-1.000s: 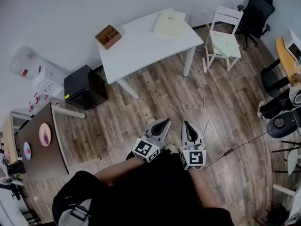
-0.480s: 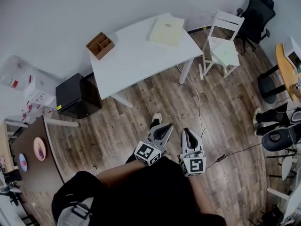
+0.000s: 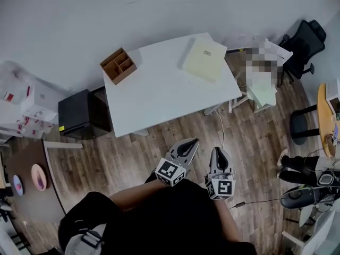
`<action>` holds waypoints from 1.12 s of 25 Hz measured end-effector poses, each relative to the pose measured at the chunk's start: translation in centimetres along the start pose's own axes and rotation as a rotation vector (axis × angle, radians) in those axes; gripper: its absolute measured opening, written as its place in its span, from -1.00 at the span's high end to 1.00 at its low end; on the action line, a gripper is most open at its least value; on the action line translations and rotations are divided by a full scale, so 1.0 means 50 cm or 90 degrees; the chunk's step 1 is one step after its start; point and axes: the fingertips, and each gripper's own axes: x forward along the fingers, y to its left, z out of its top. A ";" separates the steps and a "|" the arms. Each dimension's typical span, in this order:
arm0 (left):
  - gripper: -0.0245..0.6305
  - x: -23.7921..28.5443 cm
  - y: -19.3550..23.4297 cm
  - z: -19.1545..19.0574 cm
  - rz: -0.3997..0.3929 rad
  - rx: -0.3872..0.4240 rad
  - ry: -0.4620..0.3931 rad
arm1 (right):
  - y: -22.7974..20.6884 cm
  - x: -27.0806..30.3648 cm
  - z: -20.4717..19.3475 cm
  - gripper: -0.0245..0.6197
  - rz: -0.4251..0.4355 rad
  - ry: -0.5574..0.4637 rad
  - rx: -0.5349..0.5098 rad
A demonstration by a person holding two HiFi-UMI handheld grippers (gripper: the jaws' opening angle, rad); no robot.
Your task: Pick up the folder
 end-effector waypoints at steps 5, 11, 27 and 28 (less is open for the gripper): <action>0.88 0.048 0.109 0.039 0.003 0.008 -0.002 | 0.005 0.136 0.047 0.81 0.018 -0.005 -0.008; 0.88 0.089 0.205 0.077 0.009 0.012 0.012 | 0.002 0.232 0.062 0.81 0.014 -0.001 0.007; 0.87 0.160 0.345 0.056 0.082 -0.005 0.036 | -0.045 0.405 0.066 0.81 0.062 0.002 0.035; 0.87 0.168 0.357 0.055 0.088 -0.006 0.042 | -0.053 0.423 0.064 0.81 0.066 0.003 0.040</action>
